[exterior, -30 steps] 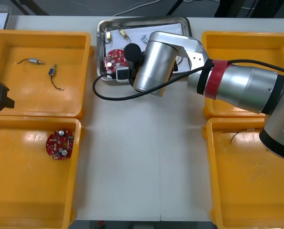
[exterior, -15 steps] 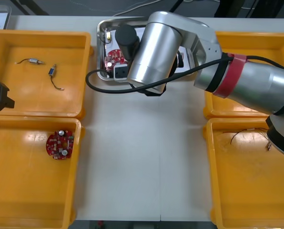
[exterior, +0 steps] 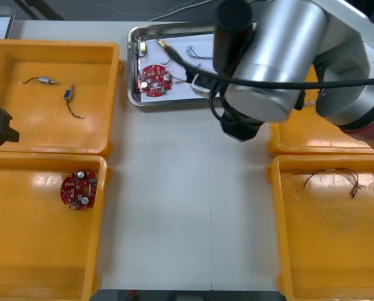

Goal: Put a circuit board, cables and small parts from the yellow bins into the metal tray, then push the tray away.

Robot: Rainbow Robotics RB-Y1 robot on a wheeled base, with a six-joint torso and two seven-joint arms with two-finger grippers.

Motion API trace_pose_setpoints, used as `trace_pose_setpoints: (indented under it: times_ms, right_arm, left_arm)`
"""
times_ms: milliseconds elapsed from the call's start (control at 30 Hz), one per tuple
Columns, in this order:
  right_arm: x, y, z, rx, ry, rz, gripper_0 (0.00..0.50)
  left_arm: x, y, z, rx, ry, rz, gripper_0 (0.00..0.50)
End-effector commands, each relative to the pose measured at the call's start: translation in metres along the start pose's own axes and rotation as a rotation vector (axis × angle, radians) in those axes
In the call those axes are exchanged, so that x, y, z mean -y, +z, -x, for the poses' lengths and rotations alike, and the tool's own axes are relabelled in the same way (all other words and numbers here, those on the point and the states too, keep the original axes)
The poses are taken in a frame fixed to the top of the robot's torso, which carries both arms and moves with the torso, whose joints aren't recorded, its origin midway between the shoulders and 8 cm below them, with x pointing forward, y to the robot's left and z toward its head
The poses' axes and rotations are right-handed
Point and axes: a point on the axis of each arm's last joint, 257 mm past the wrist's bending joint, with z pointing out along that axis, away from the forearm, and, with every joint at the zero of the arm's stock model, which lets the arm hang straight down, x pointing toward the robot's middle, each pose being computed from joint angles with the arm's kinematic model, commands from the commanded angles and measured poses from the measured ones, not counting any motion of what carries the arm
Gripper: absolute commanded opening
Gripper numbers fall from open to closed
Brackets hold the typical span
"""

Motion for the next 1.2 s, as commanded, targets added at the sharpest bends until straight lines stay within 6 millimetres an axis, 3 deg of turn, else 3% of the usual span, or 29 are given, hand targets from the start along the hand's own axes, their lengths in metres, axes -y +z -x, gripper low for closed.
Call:
trace_pose_setpoints:
  times_ms: [33,333,633,933,1100,1200]
  right_arm:
    - [0.017,-0.021,-0.031,0.022,0.174,0.044,0.500]
    - [0.028,-0.033,-0.089,0.015,0.437,0.106,0.500]
    - [0.035,-0.036,-0.178,-0.033,0.741,0.082,0.500]
    - [0.016,-0.038,-0.256,-0.095,0.910,0.078,0.500]
    - [-0.001,-0.038,-0.283,-0.140,0.953,0.087,0.500]
    - [-0.009,-0.037,-0.288,-0.142,0.973,0.099,0.500]
  left_arm:
    - [0.002,-0.007,0.004,0.036,-0.100,-0.016,0.500]
    - [0.002,-0.007,0.004,0.036,-0.100,-0.016,0.500]
    - [0.002,-0.007,0.004,0.036,-0.100,-0.016,0.500]
    - [0.002,-0.007,0.004,0.036,-0.100,-0.016,0.500]
    - [0.002,-0.007,0.004,0.036,-0.100,-0.016,0.500]
    - [0.002,-0.007,0.004,0.036,-0.100,-0.016,0.500]
